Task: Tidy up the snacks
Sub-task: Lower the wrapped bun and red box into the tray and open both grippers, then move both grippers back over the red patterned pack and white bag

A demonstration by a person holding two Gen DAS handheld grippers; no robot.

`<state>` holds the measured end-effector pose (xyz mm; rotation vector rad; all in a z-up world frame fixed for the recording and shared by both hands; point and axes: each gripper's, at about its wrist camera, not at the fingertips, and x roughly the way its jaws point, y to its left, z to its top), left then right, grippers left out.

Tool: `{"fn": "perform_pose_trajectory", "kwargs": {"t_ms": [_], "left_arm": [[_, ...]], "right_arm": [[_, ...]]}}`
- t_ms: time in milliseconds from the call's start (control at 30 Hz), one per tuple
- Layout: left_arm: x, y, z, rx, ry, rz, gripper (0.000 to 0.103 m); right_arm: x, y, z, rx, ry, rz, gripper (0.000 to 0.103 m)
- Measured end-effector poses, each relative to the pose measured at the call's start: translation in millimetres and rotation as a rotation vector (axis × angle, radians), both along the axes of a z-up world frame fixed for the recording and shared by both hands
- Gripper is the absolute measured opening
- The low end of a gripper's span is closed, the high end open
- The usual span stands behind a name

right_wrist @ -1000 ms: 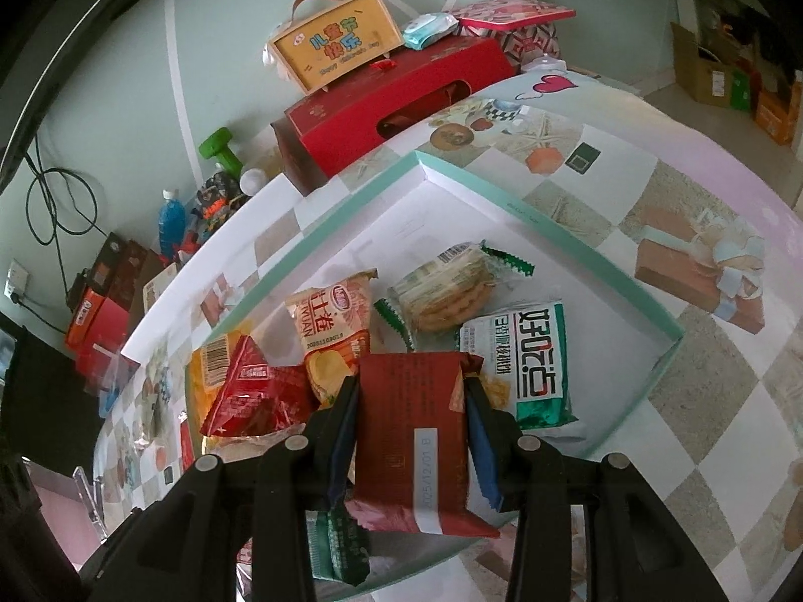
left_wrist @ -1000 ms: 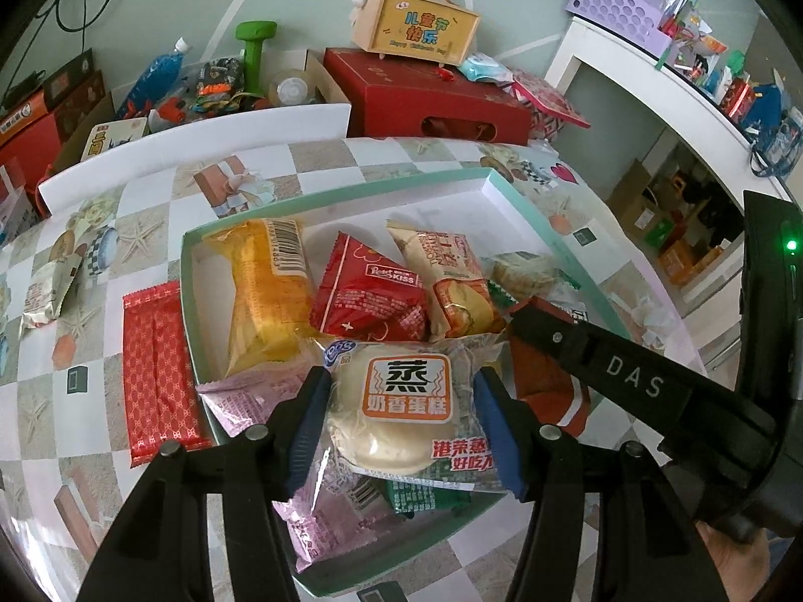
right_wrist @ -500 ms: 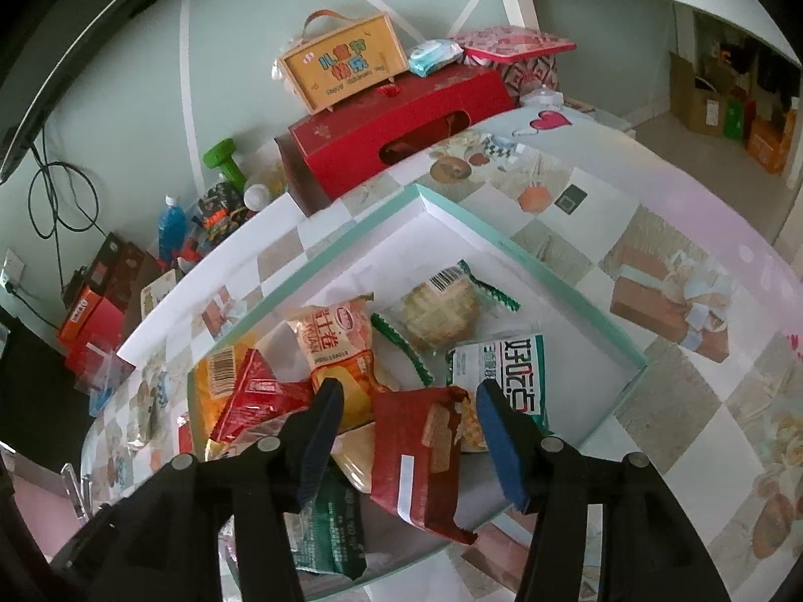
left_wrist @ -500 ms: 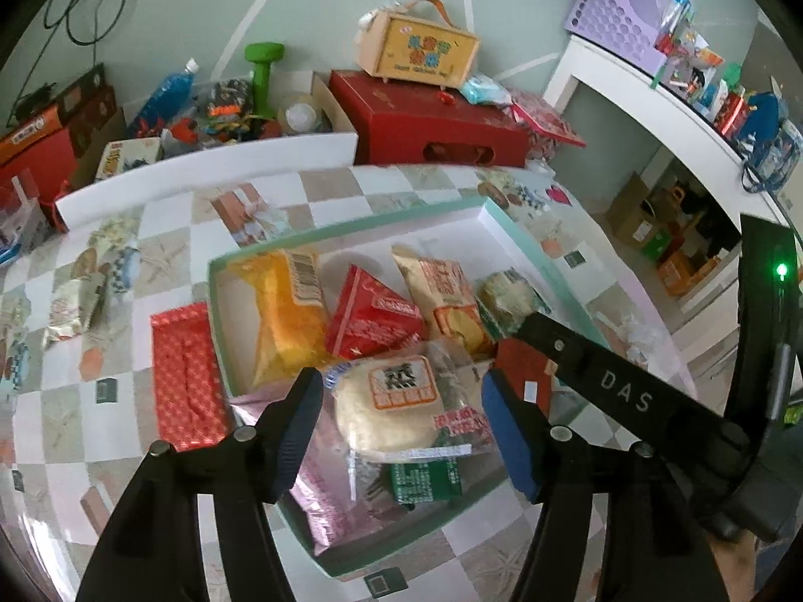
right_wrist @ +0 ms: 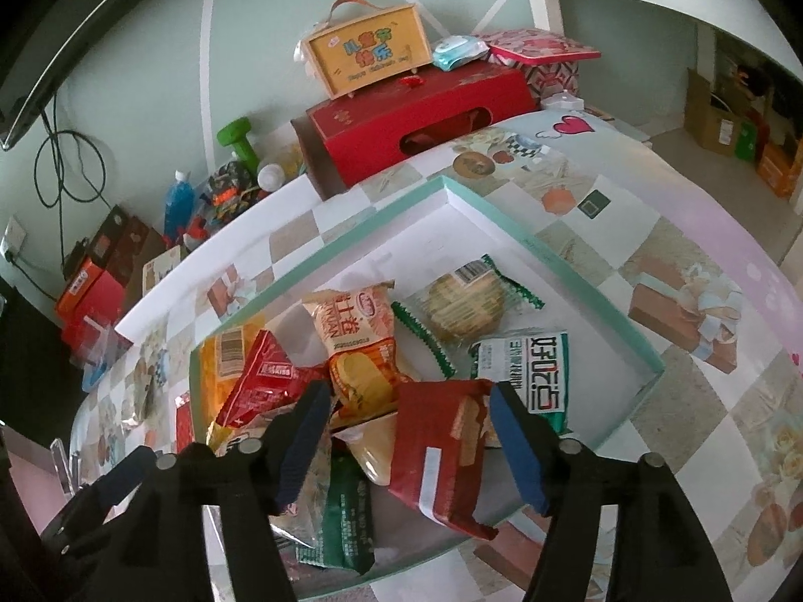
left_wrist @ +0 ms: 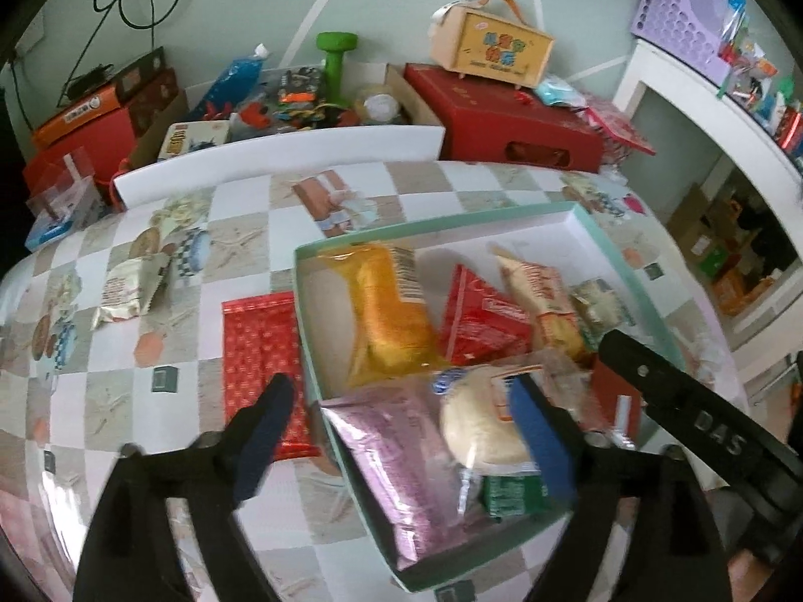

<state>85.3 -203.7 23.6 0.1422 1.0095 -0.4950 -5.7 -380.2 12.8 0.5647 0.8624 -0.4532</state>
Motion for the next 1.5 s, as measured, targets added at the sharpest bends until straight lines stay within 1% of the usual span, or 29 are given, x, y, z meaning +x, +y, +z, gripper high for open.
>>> {"fn": "perform_pose_trajectory", "kwargs": {"t_ms": [33, 100, 333, 567, 700, 833, 933, 1033, 1100, 1167, 1267, 1400, 1500], "left_arm": [[0.3, 0.3, -1.3, 0.016, -0.012, 0.01, 0.096], [0.8, 2.2, -2.5, 0.032, -0.036, 0.028, 0.096], [3.3, 6.3, -2.8, 0.058, -0.077, 0.066, 0.096], [4.7, 9.7, -1.0, 0.051, -0.093, 0.087, 0.096], [4.6, 11.8, 1.3, 0.033, -0.092, 0.091, 0.096], [5.2, 15.9, 5.2, 0.026, -0.093, 0.097, 0.096], [6.5, 22.3, 9.9, 0.032, -0.099, 0.113, 0.096], [8.2, 33.0, 14.9, 0.047, -0.115, 0.166, 0.096], [9.0, 40.6, 17.2, 0.075, -0.141, 0.213, 0.096], [10.2, 47.2, 18.3, 0.123, -0.162, 0.257, 0.096], [12.9, 59.9, 19.3, 0.167, -0.167, 0.324, 0.096], [16.5, 81.0, 22.9, 0.141, -0.15, 0.377, 0.096], [17.7, 88.3, 25.0, 0.163, -0.146, 0.384, 0.096]], "right_arm": [[1.3, 0.9, -0.8, -0.001, 0.003, 0.006, 0.088], [2.1, 1.7, -2.2, -0.008, 0.009, 0.005, 0.103], [3.6, 4.0, -5.2, -0.03, 0.016, 0.015, 0.103], [2.2, 2.0, -6.5, -0.024, 0.014, 0.001, 0.103], [1.7, 2.1, -4.0, -0.027, 0.002, -0.002, 0.103], [0.7, 5.4, 2.4, -0.06, -0.03, 0.006, 0.103], [2.2, 8.3, 4.2, -0.083, -0.026, 0.012, 0.103], [5.7, 11.1, 5.1, -0.091, -0.021, 0.025, 0.103], [8.3, 14.5, 5.6, -0.087, -0.021, 0.035, 0.103], [11.5, 19.4, 6.5, -0.081, -0.023, 0.054, 0.103], [16.6, 28.5, 7.7, -0.074, -0.032, 0.093, 0.103], [23.4, 43.2, 9.4, -0.06, -0.051, 0.145, 0.103], [26.8, 55.4, 12.4, -0.064, -0.075, 0.181, 0.103]]}}
